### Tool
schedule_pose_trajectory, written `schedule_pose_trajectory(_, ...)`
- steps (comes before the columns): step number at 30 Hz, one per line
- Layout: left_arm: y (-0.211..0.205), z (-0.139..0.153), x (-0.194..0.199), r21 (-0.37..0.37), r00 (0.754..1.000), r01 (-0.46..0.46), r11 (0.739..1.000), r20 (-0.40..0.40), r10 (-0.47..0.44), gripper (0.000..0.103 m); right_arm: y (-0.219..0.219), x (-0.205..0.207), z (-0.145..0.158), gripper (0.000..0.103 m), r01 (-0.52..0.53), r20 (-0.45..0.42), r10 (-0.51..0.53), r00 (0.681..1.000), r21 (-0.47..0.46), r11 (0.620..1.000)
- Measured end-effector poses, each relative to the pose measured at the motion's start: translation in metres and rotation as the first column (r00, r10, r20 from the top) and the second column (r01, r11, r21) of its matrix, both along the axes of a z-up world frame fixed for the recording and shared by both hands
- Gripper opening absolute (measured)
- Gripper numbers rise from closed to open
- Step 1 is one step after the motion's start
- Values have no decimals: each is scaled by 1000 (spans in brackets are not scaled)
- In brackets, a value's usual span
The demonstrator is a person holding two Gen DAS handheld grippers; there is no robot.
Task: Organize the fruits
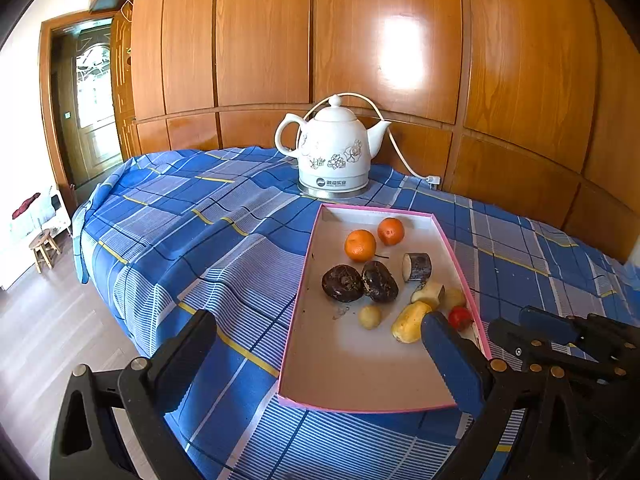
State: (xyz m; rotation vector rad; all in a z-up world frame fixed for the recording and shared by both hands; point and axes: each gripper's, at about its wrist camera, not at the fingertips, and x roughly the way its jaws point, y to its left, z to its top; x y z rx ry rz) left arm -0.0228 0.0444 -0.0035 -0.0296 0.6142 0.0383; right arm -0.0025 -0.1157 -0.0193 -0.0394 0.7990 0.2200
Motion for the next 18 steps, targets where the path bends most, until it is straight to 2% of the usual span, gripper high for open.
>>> schedule_pose_trajectory(18, 0, 3, 1, 0, 1000, 1, 1000, 1, -1, 103, 2, 0, -2, 36, -6, -5, 6, 1000, -5, 1000)
